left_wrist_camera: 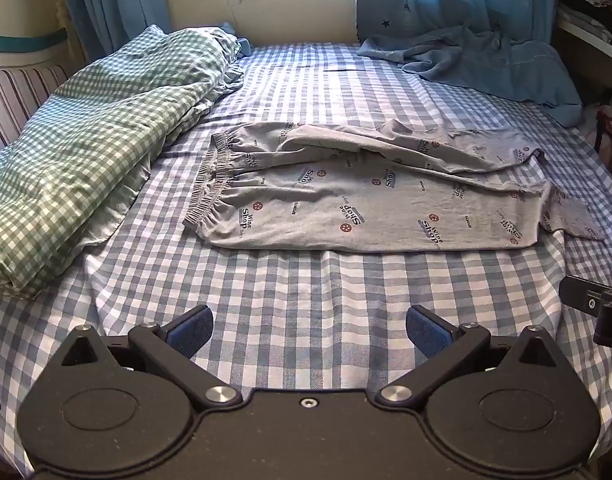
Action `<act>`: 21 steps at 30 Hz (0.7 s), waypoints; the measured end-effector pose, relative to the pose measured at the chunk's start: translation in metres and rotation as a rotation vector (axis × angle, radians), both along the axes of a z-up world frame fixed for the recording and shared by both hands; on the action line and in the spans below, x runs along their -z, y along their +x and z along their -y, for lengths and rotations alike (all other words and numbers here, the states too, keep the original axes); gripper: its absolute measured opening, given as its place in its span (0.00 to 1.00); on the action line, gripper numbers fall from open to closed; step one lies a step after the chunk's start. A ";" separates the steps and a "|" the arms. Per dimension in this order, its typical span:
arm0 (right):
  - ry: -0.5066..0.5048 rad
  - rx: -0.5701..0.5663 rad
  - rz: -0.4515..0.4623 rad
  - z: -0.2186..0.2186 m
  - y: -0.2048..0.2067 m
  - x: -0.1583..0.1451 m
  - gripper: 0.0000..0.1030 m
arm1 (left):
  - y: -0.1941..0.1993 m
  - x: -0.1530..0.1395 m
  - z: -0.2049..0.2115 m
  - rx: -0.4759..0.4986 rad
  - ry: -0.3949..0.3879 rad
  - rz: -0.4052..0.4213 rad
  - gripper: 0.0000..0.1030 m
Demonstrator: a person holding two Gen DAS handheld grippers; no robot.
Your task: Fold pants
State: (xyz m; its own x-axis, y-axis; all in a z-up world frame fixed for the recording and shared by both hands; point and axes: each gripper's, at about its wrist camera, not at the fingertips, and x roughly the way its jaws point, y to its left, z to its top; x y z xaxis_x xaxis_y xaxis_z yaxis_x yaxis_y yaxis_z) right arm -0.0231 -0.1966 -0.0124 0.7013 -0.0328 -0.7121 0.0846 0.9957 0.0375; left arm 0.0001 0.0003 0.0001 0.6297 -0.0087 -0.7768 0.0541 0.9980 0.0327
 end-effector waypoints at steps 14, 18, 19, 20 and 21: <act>0.006 -0.001 -0.007 0.000 0.001 0.000 1.00 | 0.000 0.000 -0.001 0.018 0.005 0.002 0.99; 0.008 -0.002 -0.008 0.000 0.002 -0.001 1.00 | 0.000 0.000 0.000 0.002 0.006 0.001 0.99; 0.008 -0.001 -0.008 0.000 0.002 -0.001 1.00 | 0.000 0.000 0.000 0.001 0.006 0.001 0.99; 0.009 -0.002 -0.008 0.000 0.002 -0.001 1.00 | 0.000 0.000 0.000 0.001 0.006 0.001 0.99; 0.009 -0.001 -0.009 0.000 0.002 -0.001 1.00 | 0.000 0.000 -0.001 0.001 0.006 0.001 0.99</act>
State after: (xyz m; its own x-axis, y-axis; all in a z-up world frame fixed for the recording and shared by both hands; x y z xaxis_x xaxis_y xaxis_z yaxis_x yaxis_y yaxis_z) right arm -0.0211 -0.1967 -0.0116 0.6952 -0.0255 -0.7183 0.0836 0.9955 0.0456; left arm -0.0001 0.0013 -0.0001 0.6305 -0.0048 -0.7762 0.0553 0.9977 0.0387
